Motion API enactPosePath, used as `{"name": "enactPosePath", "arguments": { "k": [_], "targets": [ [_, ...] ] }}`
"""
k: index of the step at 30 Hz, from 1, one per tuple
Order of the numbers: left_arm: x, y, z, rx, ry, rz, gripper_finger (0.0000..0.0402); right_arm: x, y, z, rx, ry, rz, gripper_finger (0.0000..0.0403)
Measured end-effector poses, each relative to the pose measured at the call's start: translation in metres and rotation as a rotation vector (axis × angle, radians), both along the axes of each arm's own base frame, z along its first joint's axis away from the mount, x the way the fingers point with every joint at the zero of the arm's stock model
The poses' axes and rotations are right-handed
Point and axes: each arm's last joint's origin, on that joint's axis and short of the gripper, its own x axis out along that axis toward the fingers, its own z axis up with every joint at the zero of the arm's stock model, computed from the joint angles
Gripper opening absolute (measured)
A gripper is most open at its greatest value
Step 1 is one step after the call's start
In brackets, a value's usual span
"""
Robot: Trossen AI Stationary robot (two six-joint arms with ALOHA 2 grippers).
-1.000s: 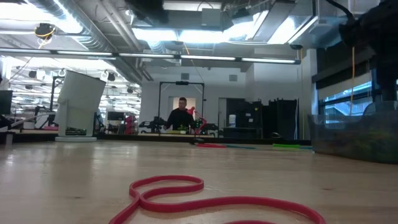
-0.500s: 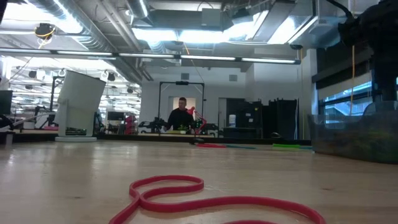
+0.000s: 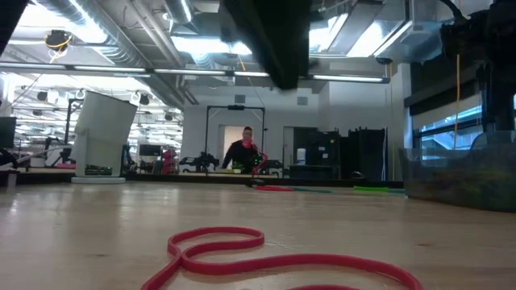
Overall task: Pick and place rubber bands into bin
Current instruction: Put the red rubber band into the black bin
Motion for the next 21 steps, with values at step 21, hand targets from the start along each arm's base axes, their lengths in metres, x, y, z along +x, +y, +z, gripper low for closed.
{"name": "enactPosePath", "arguments": {
  "k": [21],
  "targets": [
    [0.003,-0.024,-0.095,-0.008,0.265,0.097,0.0089,0.001,0.0,0.0,-0.007,-0.01,0.04,0.0182]
  ]
}}
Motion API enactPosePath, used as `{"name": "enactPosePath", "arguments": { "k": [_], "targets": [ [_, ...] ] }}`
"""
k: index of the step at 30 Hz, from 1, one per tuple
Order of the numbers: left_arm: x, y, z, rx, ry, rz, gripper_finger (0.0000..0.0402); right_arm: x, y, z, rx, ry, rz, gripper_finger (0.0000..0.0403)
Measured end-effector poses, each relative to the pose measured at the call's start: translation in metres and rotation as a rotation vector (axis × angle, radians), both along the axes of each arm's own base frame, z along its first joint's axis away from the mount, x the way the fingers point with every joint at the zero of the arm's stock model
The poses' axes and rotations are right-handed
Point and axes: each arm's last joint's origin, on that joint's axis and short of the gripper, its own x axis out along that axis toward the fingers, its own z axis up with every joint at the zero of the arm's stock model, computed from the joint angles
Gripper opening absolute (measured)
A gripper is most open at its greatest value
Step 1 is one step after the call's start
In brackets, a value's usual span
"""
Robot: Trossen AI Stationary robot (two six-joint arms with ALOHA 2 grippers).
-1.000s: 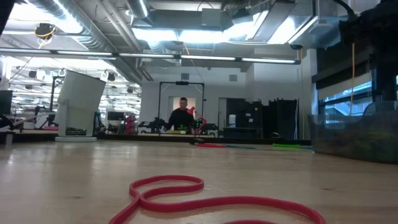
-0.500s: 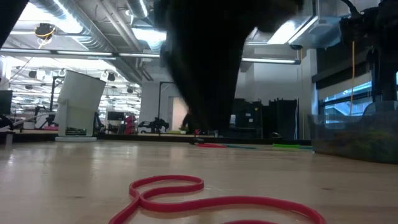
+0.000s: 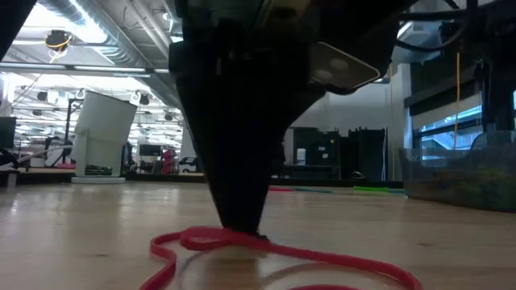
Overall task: Pick and place rubber bands into bin
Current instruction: Put the red rubber band into the black bin
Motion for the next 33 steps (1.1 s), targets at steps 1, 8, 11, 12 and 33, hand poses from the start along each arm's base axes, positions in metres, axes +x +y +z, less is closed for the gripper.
{"name": "enactPosePath", "arguments": {
  "k": [1,8,11,12,33],
  "targets": [
    [0.0,0.0,0.0,-0.009,0.009,0.0,0.0074,0.0,0.0,0.0,0.001,-0.002,0.0,0.0182],
    [-0.001,0.0,0.004,-0.051,0.035,0.014,0.0003,0.003,0.001,0.001,0.007,-0.037,0.015,0.0182],
    [0.002,-0.001,0.014,-0.055,0.038,0.024,0.0002,0.005,0.002,0.002,0.012,-0.055,0.016,0.0182],
    [0.002,-0.001,0.018,-0.057,0.041,0.024,0.0002,0.006,0.002,0.002,0.014,-0.06,0.017,0.0182],
    [-0.029,0.076,0.167,0.276,-0.257,0.164,0.0002,0.04,0.012,0.023,-0.013,-0.483,0.229,0.0181]
  ]
}}
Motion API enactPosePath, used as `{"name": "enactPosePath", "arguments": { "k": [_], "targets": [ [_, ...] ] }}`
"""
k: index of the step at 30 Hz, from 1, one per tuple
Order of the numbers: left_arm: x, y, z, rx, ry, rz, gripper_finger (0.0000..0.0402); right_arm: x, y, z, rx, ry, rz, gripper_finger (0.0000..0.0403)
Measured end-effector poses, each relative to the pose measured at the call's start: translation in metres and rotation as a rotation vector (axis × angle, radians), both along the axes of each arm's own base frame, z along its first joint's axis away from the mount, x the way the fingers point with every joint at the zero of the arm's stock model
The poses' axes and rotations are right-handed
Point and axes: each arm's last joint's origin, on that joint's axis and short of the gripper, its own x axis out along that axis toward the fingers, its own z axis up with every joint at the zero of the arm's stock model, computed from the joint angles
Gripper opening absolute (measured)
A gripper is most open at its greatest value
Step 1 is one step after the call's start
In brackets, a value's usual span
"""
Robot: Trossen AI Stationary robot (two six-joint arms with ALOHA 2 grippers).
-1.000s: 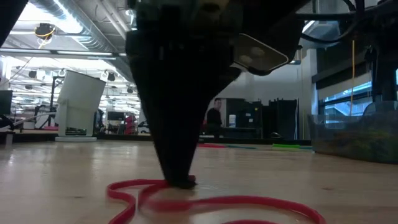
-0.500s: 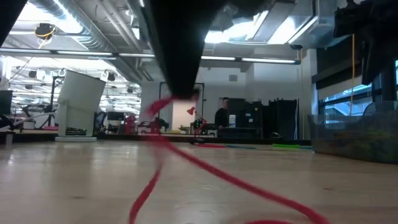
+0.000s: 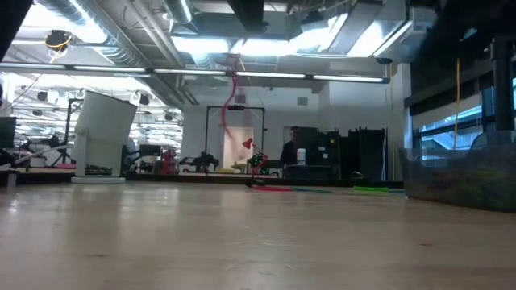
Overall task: Pick and place rubber bands into bin
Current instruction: Put the red rubber band into the black bin
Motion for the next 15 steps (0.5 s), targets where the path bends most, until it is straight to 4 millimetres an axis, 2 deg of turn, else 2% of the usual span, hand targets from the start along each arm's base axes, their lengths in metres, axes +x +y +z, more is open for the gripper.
{"name": "enactPosePath", "arguments": {
  "k": [5,9,15],
  "targets": [
    [0.002,0.04,0.021,0.09,0.003,-0.086,0.0001,0.013,0.003,0.012,-0.113,-0.186,0.083,0.0181],
    [0.001,0.077,0.039,0.179,0.028,-0.188,0.0002,0.027,0.005,0.021,-0.231,-0.329,0.08,0.0181],
    [0.003,0.144,0.065,0.149,-0.033,-0.302,0.0002,0.054,0.008,0.022,-0.389,-0.436,0.002,0.0182]
  ]
}}
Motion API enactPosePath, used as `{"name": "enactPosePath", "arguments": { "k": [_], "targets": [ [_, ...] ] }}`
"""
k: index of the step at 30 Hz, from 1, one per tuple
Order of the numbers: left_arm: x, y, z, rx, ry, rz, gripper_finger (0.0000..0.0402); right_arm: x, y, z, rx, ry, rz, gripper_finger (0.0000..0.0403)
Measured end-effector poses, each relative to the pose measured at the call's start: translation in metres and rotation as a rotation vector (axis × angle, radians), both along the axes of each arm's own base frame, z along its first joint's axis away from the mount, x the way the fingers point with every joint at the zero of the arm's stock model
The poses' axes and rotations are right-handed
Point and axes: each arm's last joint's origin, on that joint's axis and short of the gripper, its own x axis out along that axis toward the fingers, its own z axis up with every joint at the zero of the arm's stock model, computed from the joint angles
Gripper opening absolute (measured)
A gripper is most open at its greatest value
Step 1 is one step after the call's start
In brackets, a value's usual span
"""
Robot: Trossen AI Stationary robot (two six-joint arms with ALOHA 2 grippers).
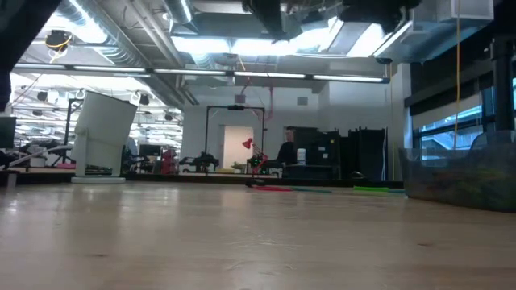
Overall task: Pick and place rubber bands into bin
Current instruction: Put the red rubber band into the black bin
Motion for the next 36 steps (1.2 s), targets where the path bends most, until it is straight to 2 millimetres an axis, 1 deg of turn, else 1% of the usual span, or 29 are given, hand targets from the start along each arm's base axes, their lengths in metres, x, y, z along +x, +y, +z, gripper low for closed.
{"name": "enactPosePath", "arguments": {
  "k": [3,5,7,9,13,18,27,30,33,36],
  "targets": [
    [0.007,0.028,0.008,-0.075,-0.09,-0.071,0.0002,0.014,-0.003,-0.008,-0.02,0.0,-0.055,0.0182],
    [0.011,0.042,0.012,-0.112,-0.152,-0.128,0.0002,0.024,-0.008,-0.015,-0.024,0.015,-0.09,0.0182],
    [0.013,0.052,0.016,-0.13,-0.189,-0.19,0.0002,0.033,-0.014,-0.021,-0.004,0.018,-0.131,0.0182],
    [0.014,0.057,0.018,-0.129,-0.21,-0.246,0.0002,0.039,-0.02,-0.026,0.042,0.017,-0.178,0.0182],
    [0.013,0.063,0.018,-0.118,-0.195,-0.303,0.0002,0.042,-0.033,-0.029,0.118,0.005,-0.26,0.0182],
    [0.012,0.068,0.018,-0.125,-0.186,-0.373,0.0002,0.045,-0.043,-0.024,0.147,-0.059,-0.299,0.0183],
    [0.017,0.067,0.021,-0.107,-0.239,-0.473,0.0002,0.048,-0.055,-0.016,0.115,-0.134,-0.322,0.0229],
    [0.02,0.067,0.024,-0.094,-0.279,-0.477,0.0002,0.048,-0.057,-0.016,0.126,-0.144,-0.333,0.0232],
    [0.022,0.067,0.026,-0.082,-0.311,-0.479,0.0002,0.048,-0.057,-0.016,0.081,-0.128,-0.318,0.0208],
    [0.022,0.068,0.027,-0.068,-0.315,-0.469,0.0002,0.048,-0.057,-0.016,-0.004,-0.097,-0.29,0.015]
  ]
}}
